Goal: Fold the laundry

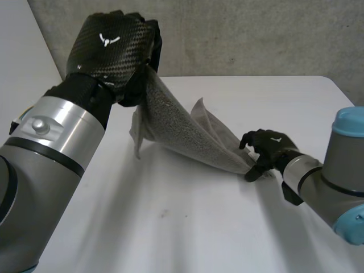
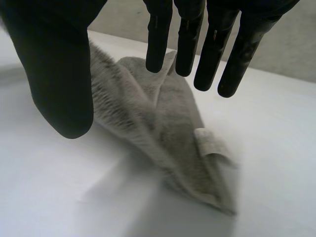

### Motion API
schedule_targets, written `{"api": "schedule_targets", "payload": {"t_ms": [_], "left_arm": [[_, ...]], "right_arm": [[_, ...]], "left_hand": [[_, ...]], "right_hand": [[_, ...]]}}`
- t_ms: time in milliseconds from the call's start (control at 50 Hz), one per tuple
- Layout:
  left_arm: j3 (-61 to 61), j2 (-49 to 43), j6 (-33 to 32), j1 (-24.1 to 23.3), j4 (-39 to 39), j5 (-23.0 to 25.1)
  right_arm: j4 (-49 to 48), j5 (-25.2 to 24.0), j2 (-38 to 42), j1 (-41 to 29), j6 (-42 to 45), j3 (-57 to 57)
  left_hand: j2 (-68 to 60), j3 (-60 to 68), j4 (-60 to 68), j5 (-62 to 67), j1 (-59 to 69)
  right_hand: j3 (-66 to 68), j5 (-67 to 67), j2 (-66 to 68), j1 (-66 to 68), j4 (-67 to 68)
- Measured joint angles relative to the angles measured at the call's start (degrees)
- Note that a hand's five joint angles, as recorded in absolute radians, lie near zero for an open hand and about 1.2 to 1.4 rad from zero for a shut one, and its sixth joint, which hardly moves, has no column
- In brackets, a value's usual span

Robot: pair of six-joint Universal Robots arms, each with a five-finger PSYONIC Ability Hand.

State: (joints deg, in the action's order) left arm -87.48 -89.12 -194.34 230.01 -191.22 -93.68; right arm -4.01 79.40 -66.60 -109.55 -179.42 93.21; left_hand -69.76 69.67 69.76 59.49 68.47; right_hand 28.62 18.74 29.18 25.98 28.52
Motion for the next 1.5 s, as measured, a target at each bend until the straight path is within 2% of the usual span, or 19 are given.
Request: {"api": "schedule_targets", "payload": {"t_ms": [100,260,280,320,340,440,620,660,700,820,920,1120,1160,1220,1340,1360,1440,1500], "left_arm": [[1.96,-0.04,-0.06,-0.51,1.07,-0.12],[3.1,0.0,-0.15,-0.29,1.63,-0.16],[3.1,0.02,-0.16,-0.26,1.69,-0.16],[3.1,0.04,-0.16,-0.23,1.75,-0.17],[3.1,0.14,-0.17,-0.18,1.89,-0.17],[3.04,0.74,-0.17,0.1,2.1,-0.18],[2.5,1.71,-1.01,2.92,3.12,-0.18],[2.25,1.82,-2.62,4.7,4.36,-0.16],[2.02,1.8,-3.69,5.79,5.07,-0.16],[-0.06,1.2,-6.06,8.88,6.33,-0.12],[-2.15,-0.07,-6.41,9.87,6.55,-0.04],[-4.67,-5.01,-6.97,9.89,8.61,0.34],[-4.95,-7.12,-7.37,9.8,9.51,0.43],[-5.06,-9.48,-7.69,9.69,10.15,0.49],[-5.18,-14.26,-7.71,9.44,10.37,0.42],[-5.25,-14.77,-7.63,9.42,10.32,0.41],[-5.69,-15.46,-7.45,9.43,10.05,0.41],[-5.99,-15.46,-7.39,9.52,9.86,0.41]], "right_arm": [[0.01,-0.36,1.58,-1.97,-1.68,-0.14],[0.0,0.09,2.23,-3.1,-1.91,1.52],[-0.23,0.13,2.09,-3.01,-1.82,1.85],[-0.4,0.14,2.02,-2.96,-1.75,2.04],[-1.3,0.17,1.85,-2.82,-1.41,2.56],[-3.76,0.25,1.5,-2.66,0.59,3.05],[-5.61,0.54,-8.39,-1.02,14.5,0.56],[-3.58,0.63,-16.26,-0.13,23.29,-2.27],[-1.61,0.62,-19.8,0.13,27.18,-4.19],[9.07,-0.05,-24.87,0.51,33.5,-10.89],[15.77,-0.28,-23.82,0.46,35.43,-13.94],[20.94,0.2,-16.81,0.33,41.98,-12.28],[21.64,0.27,-14.11,0.35,44.08,-11.61],[21.54,0.32,-11.46,0.27,45.22,-11.31],[18.31,0.43,-5.81,0.62,41.41,-10.7],[17.69,0.37,-5.03,1.04,39.73,-10.35],[16.62,0.01,-3.83,2.88,35.6,-9.04],[16.31,-0.18,-3.49,4.17,34.06,-8.25]], "left_hand": [[0.0,0.0,0.0,0.0,0.0],[0.0,0.0,0.0,0.0,0.0],[0.0,0.0,0.0,0.0,0.0],[0.0,0.0,0.0,0.0,0.0],[0.0,0.0,0.0,0.0,0.0],[0.0,0.0,0.0,0.0,0.0],[0.0,0.0,0.0,0.0,0.0],[0.0,0.0,0.0,0.0,0.0],[0.0,0.0,0.0,0.0,0.04],[0.0,0.0,0.0,0.0,0.22],[0.0,0.0,0.0,0.0,0.22],[0.0,0.0,0.0,0.0,0.22],[0.0,0.0,0.0,0.0,0.22],[0.0,0.0,0.0,0.0,0.22],[0.0,0.0,0.0,0.0,0.22],[0.0,0.0,0.0,0.0,0.22],[0.0,0.0,0.0,0.0,0.22],[0.0,0.0,0.0,0.0,0.22]], "right_hand": [[2.83,2.07,1.97,0.63,2.88],[15.48,13.7,15.47,12.03,15.52],[25.47,23.71,25.72,20.11,25.59],[28.92,27.12,28.46,22.82,29.1],[38.19,36.02,37.71,27.75,38.37],[39.09,36.98,38.08,27.75,39.65],[39.08,37.12,38.08,27.75,39.65],[39.09,37.21,38.2,27.75,39.83],[39.09,37.25,38.2,27.75,39.83],[39.09,37.7,38.2,27.75,39.83],[39.09,37.73,38.2,27.75,39.84],[39.09,37.74,38.2,27.75,39.85],[37.38,37.03,36.87,27.35,38.01],[27.61,29.04,27.21,22.39,28.09],[20.79,22.16,20.73,17.11,21.07],[15.43,16.61,14.8,12.29,15.57],[6.76,6.79,6.5,4.97,6.6],[5.54,5.48,5.79,4.2,5.6]]}}
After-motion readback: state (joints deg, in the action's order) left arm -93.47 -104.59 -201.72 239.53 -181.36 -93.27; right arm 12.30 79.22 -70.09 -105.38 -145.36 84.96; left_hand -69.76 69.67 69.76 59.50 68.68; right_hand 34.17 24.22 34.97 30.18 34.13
